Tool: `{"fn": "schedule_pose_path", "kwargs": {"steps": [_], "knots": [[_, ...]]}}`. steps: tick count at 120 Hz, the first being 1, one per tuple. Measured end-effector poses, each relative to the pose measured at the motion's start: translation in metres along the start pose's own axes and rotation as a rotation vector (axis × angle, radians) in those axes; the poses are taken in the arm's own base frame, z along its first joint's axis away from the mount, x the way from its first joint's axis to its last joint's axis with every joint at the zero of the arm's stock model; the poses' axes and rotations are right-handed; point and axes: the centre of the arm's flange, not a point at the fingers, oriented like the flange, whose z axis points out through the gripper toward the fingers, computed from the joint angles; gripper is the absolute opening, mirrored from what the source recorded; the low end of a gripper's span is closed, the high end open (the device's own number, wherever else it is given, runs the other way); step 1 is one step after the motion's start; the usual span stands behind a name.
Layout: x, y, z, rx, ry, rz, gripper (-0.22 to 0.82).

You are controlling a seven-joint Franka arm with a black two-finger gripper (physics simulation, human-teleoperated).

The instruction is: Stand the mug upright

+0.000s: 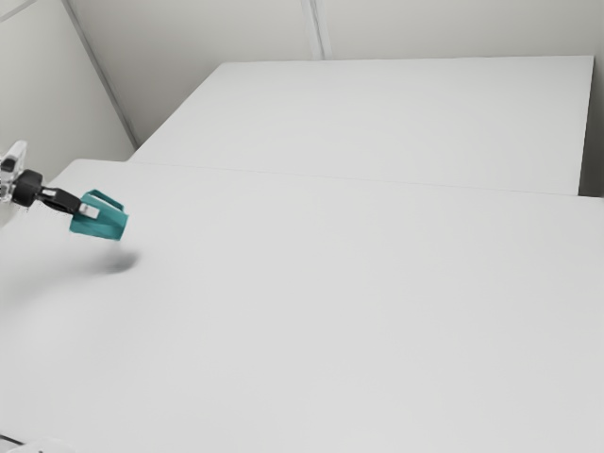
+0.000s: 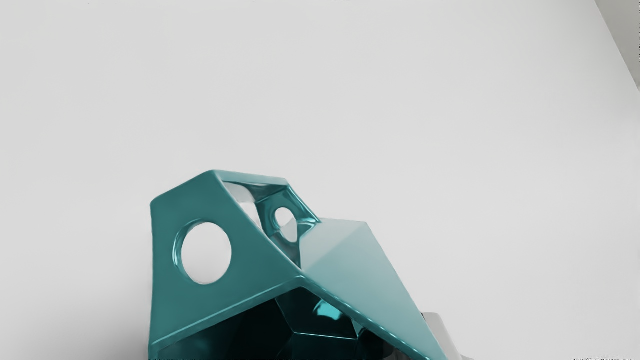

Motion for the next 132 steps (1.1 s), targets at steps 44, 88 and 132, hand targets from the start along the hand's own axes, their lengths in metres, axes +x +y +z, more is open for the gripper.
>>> {"fn": "schedule_pose_path", "kwargs": {"steps": [44,88,132], "knots": [[0.075,0.126,0.091,0.106,-0.284,0.161,-0.18],[0.093,0.172,0.181,0.344,-0.512,0.246,-0.18],[0.102,0.217,0.262,0.465,-0.621,0.295,-0.18]]}}
